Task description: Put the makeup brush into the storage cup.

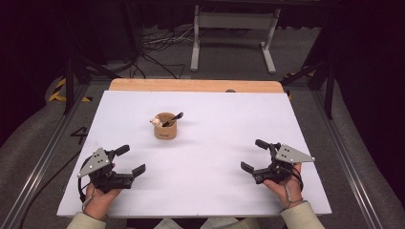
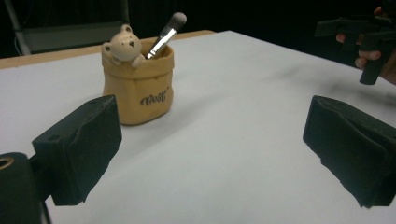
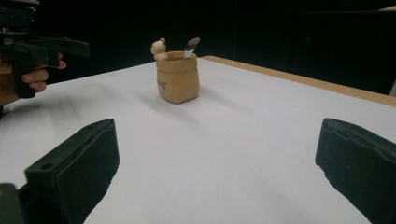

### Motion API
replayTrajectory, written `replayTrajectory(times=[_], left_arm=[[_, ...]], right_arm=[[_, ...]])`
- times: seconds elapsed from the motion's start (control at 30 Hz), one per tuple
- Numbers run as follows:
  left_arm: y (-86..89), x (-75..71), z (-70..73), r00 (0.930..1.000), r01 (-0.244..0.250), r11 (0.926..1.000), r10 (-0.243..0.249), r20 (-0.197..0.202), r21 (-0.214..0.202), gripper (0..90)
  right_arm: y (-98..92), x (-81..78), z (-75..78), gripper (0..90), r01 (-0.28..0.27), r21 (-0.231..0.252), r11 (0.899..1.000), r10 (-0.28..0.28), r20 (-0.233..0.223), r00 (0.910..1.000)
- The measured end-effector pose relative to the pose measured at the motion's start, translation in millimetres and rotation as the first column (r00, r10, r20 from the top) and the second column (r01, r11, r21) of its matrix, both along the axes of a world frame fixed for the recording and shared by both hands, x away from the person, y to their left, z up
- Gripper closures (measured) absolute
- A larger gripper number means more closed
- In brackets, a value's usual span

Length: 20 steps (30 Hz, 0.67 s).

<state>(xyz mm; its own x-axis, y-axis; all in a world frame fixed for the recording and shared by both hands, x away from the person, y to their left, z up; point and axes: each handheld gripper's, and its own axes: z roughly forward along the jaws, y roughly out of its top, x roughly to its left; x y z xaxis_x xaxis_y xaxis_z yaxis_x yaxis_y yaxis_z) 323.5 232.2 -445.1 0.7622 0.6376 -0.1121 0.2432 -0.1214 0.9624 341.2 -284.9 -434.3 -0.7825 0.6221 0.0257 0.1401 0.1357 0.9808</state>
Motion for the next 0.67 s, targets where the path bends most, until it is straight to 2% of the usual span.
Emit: replayTrajectory(times=[0.13,0.27,0.4,0.67], left_arm=[[-2.9,1.5,-5.2,0.9999,0.004,1.0,-0.004,-0.013,0.003,4.6],[-3.5,3.2,-9.5,0.9995,0.014,0.9999,-0.014,-0.028,0.005,4.2],[-2.8,5.1,-12.5,0.9983,0.015,0.9992,-0.017,-0.055,-0.038,2.6],[-0.6,5.0,-12.1,0.9995,-0.005,0.999,0.003,-0.031,-0.044,2.4]], right_arm=[[-0.1,0.1,-7.1,0.0,0.01,0.007,1.0,-0.01,-0.012,0.9999],[0.8,0.0,-10.5,0.0,0.017,-0.009,1.0,-0.017,-0.016,0.9997],[1.4,0.1,-10.8,0.0,0.023,-0.012,1.0,-0.023,-0.016,0.9996],[1.0,-0.1,-10.2,0.0,0.029,-0.006,1.0,-0.029,-0.012,0.9995]])
